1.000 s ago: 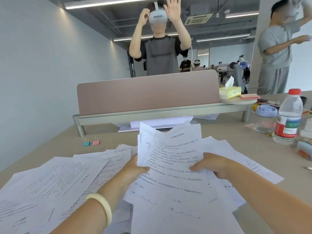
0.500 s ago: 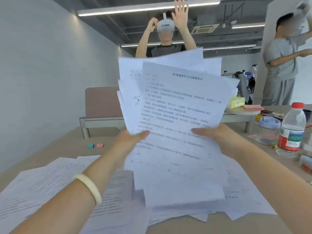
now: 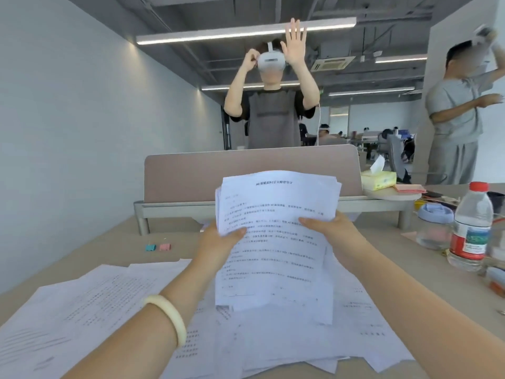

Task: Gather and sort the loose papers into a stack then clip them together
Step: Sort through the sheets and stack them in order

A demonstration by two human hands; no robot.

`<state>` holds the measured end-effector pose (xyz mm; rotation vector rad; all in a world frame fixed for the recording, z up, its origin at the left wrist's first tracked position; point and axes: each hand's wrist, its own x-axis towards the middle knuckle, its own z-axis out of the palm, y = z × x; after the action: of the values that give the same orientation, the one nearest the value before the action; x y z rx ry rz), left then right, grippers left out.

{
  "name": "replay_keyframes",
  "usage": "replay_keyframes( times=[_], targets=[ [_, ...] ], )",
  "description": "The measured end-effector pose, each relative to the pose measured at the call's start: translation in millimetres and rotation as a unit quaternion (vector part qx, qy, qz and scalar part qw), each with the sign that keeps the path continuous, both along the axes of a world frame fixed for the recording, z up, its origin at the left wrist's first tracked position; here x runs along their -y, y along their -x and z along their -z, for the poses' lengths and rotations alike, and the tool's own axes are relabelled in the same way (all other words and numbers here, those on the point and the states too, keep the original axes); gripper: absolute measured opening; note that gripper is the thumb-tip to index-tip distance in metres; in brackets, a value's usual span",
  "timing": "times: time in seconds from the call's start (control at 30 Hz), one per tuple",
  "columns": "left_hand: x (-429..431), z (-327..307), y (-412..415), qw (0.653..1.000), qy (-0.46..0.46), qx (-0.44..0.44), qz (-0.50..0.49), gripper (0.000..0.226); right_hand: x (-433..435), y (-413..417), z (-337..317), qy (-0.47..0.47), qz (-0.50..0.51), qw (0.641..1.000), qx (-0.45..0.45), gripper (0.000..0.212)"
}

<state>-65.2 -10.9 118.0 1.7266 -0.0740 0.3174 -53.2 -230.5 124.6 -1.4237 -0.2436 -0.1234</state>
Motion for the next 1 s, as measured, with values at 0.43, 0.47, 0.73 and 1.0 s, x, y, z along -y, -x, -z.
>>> replay_keyframes(
  times=[0.43,0.47,0.73,1.0],
  targets=[
    [5.2,34.4,-9.1,0.997,0.071,-0.026,0.008,0.019,-9.2,-0.5,29.1,0.019,0.129,0.991,-0.006,0.031],
    [6.8,34.4,-9.0,0.997,0.073,-0.015,0.002,0.016,-9.4,-0.5,29.0,0.015,0.136,0.991,-0.004,0.028],
    [2.9,43.8,-10.0,0.998,0.069,0.004,-0.010,0.036,-4.2,-3.5,39.4,0.012,0.123,0.992,0.008,0.044],
    [6.9,60.6,-17.0,0.999,0.034,0.006,-0.016,0.029,-18.7,-5.2,59.3,0.029,0.139,0.990,-0.016,0.025]
  ],
)
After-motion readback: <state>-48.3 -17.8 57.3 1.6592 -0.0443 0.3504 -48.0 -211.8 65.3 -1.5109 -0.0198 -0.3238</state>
